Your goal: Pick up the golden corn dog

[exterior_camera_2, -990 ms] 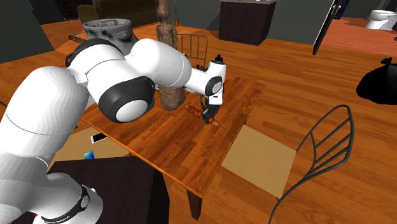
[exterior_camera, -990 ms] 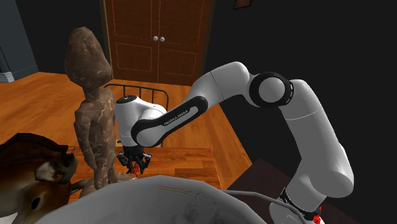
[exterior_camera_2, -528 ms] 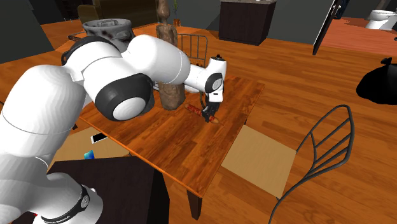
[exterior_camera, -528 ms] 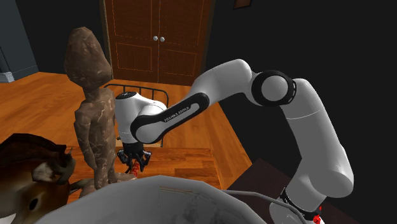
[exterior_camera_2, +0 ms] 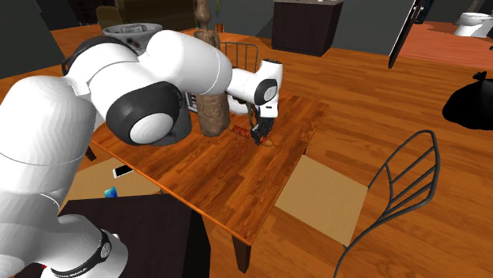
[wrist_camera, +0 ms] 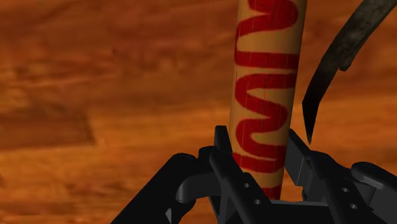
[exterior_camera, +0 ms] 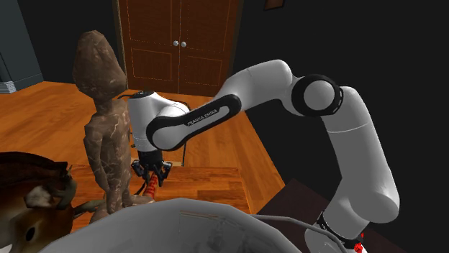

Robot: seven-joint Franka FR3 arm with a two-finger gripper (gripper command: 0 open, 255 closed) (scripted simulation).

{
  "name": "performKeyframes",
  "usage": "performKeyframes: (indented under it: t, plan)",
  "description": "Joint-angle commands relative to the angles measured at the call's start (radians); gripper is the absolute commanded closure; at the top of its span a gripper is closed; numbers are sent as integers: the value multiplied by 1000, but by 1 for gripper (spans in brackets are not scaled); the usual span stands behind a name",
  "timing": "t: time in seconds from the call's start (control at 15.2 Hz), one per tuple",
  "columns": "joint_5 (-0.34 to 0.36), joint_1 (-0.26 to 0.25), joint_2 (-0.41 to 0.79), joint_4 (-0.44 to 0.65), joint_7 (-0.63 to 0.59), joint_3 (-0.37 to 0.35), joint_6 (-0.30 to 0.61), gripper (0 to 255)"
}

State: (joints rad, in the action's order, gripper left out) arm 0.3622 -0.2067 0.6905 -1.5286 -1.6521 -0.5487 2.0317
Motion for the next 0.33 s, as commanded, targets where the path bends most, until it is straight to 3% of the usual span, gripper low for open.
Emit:
performKeyframes:
  t: [0.0,0.26]
  plan:
    - [-8,3,-15,7,4,-6,-19,255]
    - [-15,5,-29,15,8,-12,-40,255]
